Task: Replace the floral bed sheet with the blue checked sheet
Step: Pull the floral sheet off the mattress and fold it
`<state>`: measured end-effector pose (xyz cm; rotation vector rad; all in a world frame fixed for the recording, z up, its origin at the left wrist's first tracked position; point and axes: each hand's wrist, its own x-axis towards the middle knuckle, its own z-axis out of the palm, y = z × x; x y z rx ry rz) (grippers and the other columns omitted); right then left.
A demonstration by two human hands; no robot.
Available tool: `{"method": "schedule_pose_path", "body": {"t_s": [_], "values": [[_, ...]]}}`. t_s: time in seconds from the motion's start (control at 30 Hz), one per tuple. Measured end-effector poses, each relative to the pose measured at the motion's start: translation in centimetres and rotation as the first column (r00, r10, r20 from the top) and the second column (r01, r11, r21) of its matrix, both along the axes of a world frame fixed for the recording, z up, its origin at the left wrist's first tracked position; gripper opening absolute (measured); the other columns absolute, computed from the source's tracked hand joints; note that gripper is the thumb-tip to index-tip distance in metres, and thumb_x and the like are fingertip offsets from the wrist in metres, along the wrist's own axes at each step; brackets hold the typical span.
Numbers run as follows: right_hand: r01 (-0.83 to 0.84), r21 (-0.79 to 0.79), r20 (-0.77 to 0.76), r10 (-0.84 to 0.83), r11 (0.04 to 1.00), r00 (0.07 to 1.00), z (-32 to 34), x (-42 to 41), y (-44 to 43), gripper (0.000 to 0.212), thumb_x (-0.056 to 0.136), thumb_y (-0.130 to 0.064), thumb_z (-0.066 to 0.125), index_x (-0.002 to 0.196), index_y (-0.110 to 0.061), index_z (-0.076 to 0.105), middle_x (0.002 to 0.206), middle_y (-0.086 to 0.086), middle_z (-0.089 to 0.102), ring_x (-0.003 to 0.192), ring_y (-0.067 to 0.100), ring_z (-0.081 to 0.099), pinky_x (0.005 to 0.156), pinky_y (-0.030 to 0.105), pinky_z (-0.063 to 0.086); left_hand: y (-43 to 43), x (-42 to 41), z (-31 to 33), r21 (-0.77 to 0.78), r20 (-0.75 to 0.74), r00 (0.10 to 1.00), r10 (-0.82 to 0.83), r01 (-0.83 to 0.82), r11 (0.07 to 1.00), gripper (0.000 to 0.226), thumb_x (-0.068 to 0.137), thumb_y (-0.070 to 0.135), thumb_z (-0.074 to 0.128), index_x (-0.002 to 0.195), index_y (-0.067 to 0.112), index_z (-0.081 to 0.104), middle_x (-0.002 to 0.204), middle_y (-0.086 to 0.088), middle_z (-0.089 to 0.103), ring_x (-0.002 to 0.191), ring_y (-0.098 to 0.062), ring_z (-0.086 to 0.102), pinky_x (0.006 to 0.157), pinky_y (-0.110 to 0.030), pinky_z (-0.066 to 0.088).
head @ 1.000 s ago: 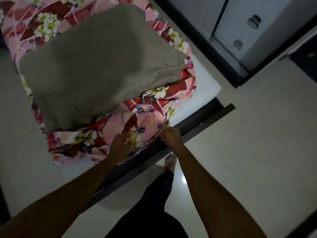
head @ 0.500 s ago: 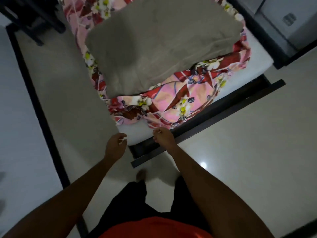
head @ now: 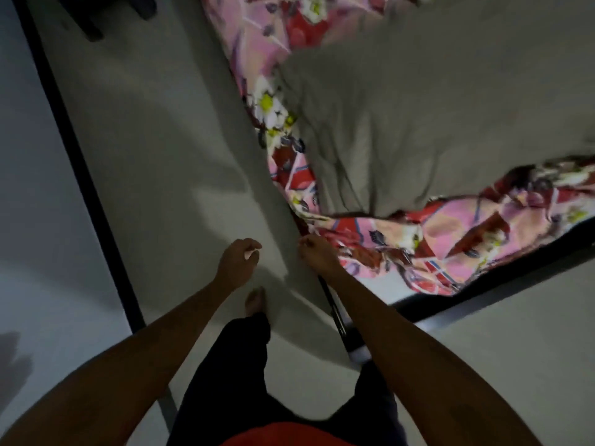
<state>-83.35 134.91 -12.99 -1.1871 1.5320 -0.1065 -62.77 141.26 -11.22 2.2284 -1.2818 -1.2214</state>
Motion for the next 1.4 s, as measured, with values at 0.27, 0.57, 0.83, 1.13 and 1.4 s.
{"method": "schedule_pose_path", "body": {"t_s": [0.27, 0.57, 0.83, 1.13, 1.4], "values": [[-0.102, -0.004, 0.065, 0.102, 0.995, 0.993, 4.5, 16.2, -12.3, 0.021, 0.092, -0.013, 0.061, 0.079, -0.028, 0.064, 0.069, -0.005, 0.064, 0.072, 0.020, 0.063, 0.073, 0.035, 0.053, -13.9, 21.6, 5.8, 0.003, 0.082, 0.996, 0.017, -0.017, 1.000, 0.015, 0.080, 0.020, 0.056, 0.088, 0.022, 0.069, 0.099, -0.005, 0.071, 0.091, -0.021, 0.068, 0.084, -0.027, 0.050], [0.016, -0.095, 0.126, -0.004, 0.995, 0.992, 4.7, 26.3, -32.4, 0.012, 0.068, -0.041, 0.059, 0.071, -0.042, 0.070, 0.086, 0.002, 0.074, 0.088, 0.033, 0.070, 0.082, 0.049, 0.055, -33.7, 30.0, 10.1, -0.092, 0.009, 0.992, 0.129, -0.128, 0.988, 0.014, 0.091, 0.006, 0.059, 0.098, 0.011, 0.070, 0.102, -0.003, 0.068, 0.094, -0.016, 0.062, 0.076, -0.016, 0.041], [-0.021, -0.007, 0.113, 0.022, 1.000, 0.993, 2.8, 36.9, -50.7, 0.012, 0.070, -0.040, 0.055, 0.075, -0.033, 0.064, 0.087, 0.010, 0.073, 0.087, 0.036, 0.070, 0.083, 0.053, 0.056, -49.6, 37.3, 9.5, -0.007, 0.001, 0.966, 0.260, -0.260, 0.966, 0.016, 0.094, 0.016, 0.057, 0.102, 0.013, 0.070, 0.105, -0.001, 0.070, 0.098, -0.019, 0.063, 0.084, -0.025, 0.043], [-0.170, -0.019, 0.001, 0.170, 0.985, 0.985, 5.8, 48.7, -70.5, 0.016, 0.084, -0.025, 0.058, 0.087, -0.013, 0.069, 0.083, 0.008, 0.068, 0.072, 0.022, 0.061, 0.065, 0.031, 0.046, -65.9, 47.8, 9.6, 0.019, -0.122, 0.934, 0.335, -0.335, 0.942, 0.014, 0.092, 0.008, 0.059, 0.092, 0.019, 0.068, 0.092, 0.000, 0.069, 0.082, -0.015, 0.062, 0.070, -0.011, 0.044], [-0.228, 0.052, -0.010, 0.229, 0.972, 0.973, 4.0, 62.8, -89.3, 0.016, 0.088, -0.030, 0.056, 0.089, -0.018, 0.066, 0.088, 0.000, 0.064, 0.082, 0.018, 0.058, 0.081, 0.035, 0.050, -83.7, 61.5, 6.4, 0.127, -0.057, 0.982, 0.180, -0.171, 0.977, 0.017, 0.094, 0.010, 0.059, 0.106, 0.013, 0.071, 0.111, -0.004, 0.069, 0.100, -0.020, 0.064, 0.085, -0.023, 0.044]]}}
